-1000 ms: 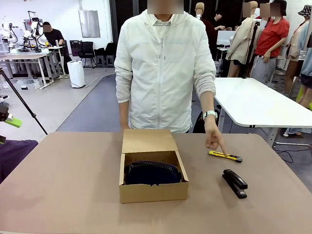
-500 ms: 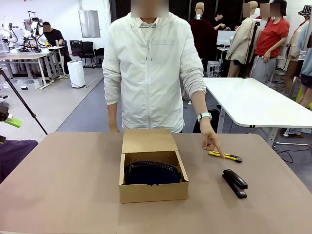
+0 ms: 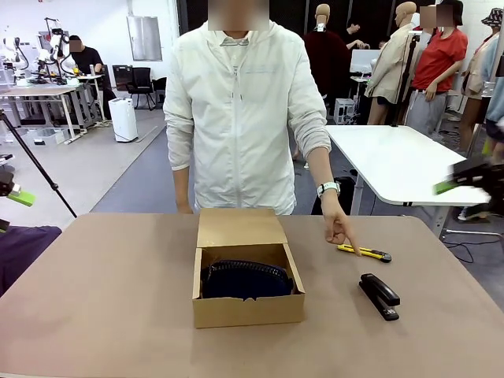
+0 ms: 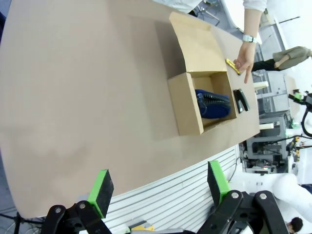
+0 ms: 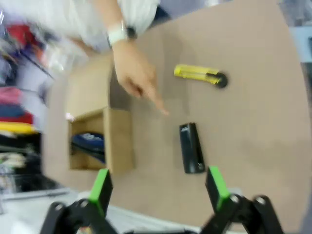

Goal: Pack the items into the box.
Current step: Pick up the item specified by the human and place it in the Mailer Box.

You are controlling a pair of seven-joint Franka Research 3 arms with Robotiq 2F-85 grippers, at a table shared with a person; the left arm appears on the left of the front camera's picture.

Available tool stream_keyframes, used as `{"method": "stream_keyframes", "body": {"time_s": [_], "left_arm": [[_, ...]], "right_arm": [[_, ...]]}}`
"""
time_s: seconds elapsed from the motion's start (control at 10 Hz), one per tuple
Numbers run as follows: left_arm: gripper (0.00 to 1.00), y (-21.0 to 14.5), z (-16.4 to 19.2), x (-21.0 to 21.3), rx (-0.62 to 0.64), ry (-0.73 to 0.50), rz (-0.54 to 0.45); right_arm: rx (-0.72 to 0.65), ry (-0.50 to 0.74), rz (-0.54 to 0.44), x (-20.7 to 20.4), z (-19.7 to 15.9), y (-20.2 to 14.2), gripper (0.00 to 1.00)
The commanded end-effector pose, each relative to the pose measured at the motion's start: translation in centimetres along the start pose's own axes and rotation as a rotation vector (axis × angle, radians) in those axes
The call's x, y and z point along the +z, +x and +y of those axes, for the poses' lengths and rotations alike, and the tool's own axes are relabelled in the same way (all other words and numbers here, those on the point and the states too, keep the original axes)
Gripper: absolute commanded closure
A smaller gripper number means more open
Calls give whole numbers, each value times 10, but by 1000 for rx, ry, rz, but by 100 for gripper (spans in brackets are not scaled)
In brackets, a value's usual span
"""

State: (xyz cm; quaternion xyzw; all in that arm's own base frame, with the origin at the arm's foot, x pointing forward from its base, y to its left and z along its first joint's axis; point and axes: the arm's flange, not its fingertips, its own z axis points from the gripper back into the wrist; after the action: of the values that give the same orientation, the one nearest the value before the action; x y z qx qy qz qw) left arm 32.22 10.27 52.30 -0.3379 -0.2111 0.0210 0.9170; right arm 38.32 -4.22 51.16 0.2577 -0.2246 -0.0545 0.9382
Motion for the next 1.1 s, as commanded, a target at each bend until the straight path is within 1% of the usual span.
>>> {"method": "stream_keyframes", "body": {"time_s": [0.0, 0.1, 0.2, 0.3, 0.4, 0.6, 0.7, 0.8, 1.0], "left_arm": [[0, 1, 1, 3, 5, -1, 7], [0, 1, 1, 3, 5, -1, 7], [0, 1, 1, 3, 5, -1, 7], [0, 1, 1, 3, 5, -1, 7], [0, 1, 1, 3, 5, -1, 7], [0, 1, 1, 3, 5, -1, 7], [0, 1, 1, 3, 5, -1, 7], [0, 1, 1, 3, 5, -1, 7], [0, 1, 1, 3, 5, -1, 7]], "right_arm": [[399, -251, 156, -45, 40, -7, 0], [465, -269, 160, -60, 62, -19, 0], [516, -266, 159, -72, 74, -32, 0], [505, -323, 127, -71, 74, -35, 0], [421, -221, 195, -72, 85, -29, 0], [421, -221, 195, -72, 85, -29, 0], [487, -251, 205, -77, 85, -35, 0], [431, -387, 189, -95, 83, -44, 0], [384, -452, 278, -131, 64, -75, 0]]}}
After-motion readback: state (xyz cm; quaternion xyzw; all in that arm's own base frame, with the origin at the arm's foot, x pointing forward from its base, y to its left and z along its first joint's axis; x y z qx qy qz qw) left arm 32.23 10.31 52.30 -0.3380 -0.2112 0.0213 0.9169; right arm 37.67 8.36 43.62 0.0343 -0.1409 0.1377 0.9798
